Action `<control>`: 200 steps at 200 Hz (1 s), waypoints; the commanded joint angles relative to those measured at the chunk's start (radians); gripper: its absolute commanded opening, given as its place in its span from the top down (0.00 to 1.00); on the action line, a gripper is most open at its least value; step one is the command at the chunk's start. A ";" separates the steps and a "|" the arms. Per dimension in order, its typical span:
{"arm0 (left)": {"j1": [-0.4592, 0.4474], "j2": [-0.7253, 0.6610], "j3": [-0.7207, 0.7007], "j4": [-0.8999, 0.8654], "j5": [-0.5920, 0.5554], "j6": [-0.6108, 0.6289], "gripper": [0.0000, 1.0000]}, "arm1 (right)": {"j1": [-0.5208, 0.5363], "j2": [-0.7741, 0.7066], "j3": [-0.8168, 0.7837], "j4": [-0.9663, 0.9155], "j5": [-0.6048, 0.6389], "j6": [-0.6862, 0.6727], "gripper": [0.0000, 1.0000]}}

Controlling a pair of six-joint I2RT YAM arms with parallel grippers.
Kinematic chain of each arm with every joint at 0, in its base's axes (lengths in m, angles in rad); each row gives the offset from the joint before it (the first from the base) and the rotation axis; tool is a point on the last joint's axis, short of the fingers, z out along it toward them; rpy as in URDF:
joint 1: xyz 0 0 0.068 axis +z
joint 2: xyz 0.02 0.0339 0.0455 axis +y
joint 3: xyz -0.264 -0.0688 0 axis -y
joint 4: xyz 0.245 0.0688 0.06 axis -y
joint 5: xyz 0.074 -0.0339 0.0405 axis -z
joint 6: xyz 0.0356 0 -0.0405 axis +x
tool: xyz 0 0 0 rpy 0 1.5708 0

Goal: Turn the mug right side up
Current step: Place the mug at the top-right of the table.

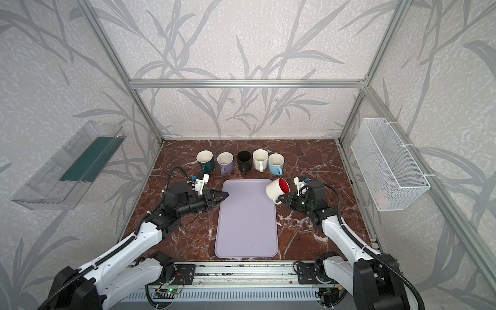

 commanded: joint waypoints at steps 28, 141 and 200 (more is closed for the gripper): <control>0.025 -0.043 0.046 -0.076 0.001 0.046 0.66 | -0.056 0.011 0.112 -0.143 0.041 -0.217 1.00; 0.107 -0.117 0.220 -0.516 -0.166 0.269 0.66 | -0.123 0.157 0.221 -0.240 0.147 -0.410 1.00; 0.136 -0.137 0.212 -0.522 -0.154 0.269 0.66 | -0.130 0.205 0.271 -0.269 0.235 -0.464 1.00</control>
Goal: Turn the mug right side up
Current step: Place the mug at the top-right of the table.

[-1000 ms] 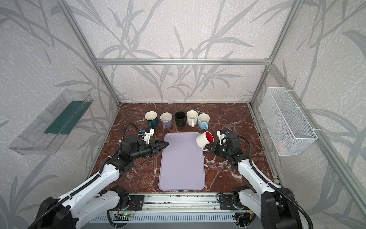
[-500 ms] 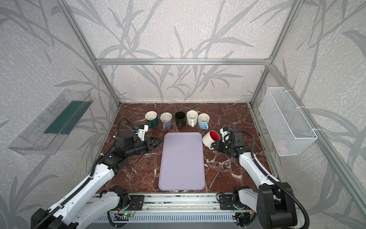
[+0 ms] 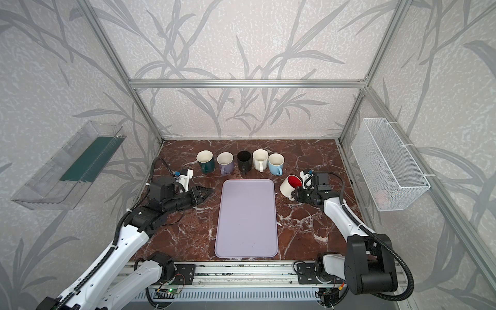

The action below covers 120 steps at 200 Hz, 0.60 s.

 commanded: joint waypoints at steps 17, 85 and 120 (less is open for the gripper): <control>0.017 -0.020 0.005 -0.025 0.002 0.025 0.66 | -0.004 0.025 0.069 0.023 0.068 -0.056 1.00; 0.029 -0.032 -0.002 -0.036 0.004 0.036 0.66 | -0.004 0.138 0.144 0.075 0.122 -0.090 1.00; 0.033 -0.031 -0.001 -0.042 0.002 0.045 0.66 | -0.004 0.206 0.183 0.137 0.145 -0.105 1.00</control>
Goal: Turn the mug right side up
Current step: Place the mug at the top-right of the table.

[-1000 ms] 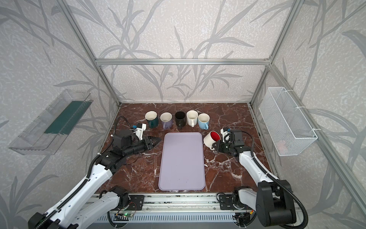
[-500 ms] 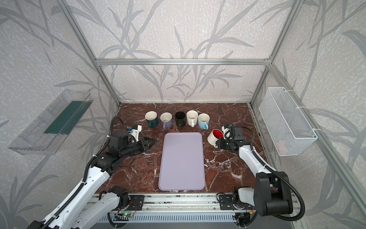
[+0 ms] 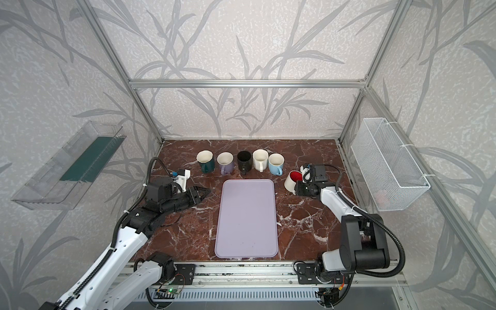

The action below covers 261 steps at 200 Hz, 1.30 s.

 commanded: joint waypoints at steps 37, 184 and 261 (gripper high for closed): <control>0.013 -0.009 0.004 -0.026 -0.004 0.032 0.66 | -0.004 0.110 0.132 0.140 0.021 -0.052 1.00; 0.035 0.028 0.028 -0.021 -0.007 0.050 0.66 | 0.035 0.319 0.283 0.177 0.142 -0.156 1.00; 0.038 0.022 0.034 -0.032 -0.027 0.068 0.64 | 0.042 0.366 0.339 0.112 0.163 -0.122 0.79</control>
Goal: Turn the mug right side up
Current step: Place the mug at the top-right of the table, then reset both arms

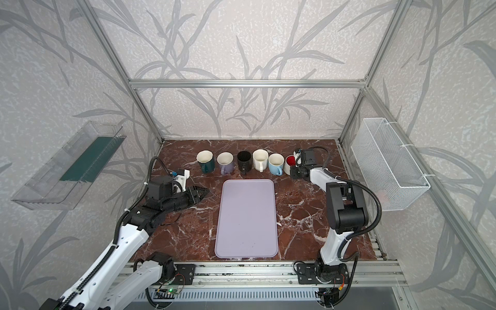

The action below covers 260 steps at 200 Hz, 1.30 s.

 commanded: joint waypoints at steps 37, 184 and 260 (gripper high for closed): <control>0.008 0.001 0.038 -0.016 -0.018 0.033 0.62 | 0.002 -0.006 0.036 -0.030 0.000 0.014 0.60; 0.085 0.153 0.408 -0.251 -0.643 0.454 0.01 | -0.054 -0.564 -0.173 -0.079 0.018 0.095 0.01; 0.248 0.198 -0.115 0.595 -0.799 0.539 0.01 | -0.193 -0.604 -0.462 0.263 -0.097 0.156 0.01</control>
